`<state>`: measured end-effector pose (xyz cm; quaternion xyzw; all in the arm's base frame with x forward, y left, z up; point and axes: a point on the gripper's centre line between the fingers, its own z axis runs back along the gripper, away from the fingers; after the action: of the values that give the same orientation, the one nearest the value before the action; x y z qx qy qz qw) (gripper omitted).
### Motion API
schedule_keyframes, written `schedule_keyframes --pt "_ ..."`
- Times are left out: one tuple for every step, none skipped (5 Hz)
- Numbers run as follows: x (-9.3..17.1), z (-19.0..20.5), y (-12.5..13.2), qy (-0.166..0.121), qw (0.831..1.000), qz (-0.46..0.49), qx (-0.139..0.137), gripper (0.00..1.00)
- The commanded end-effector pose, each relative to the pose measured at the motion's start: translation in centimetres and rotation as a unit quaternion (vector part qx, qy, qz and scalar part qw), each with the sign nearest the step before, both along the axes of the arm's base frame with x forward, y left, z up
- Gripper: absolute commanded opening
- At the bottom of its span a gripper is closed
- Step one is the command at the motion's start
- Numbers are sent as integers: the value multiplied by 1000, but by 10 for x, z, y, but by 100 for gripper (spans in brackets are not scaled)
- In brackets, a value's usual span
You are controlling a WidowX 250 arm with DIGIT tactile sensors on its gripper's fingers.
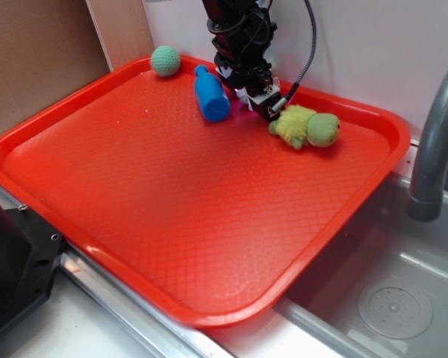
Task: Grab the white paper.
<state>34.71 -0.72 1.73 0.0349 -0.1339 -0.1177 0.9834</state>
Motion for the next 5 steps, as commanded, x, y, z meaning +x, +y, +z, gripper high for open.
schedule_keyframes --pt "-13 19 -4 -29 999 -15 -10 0" --pt "-17 22 -2 -30 999 -12 -13 0" --pt "-23 26 -1 -25 999 -5 -20 0" --pt "-40 56 -1 27 998 -14 -46 0" --pt "-89 106 -6 38 997 28 -69 0"
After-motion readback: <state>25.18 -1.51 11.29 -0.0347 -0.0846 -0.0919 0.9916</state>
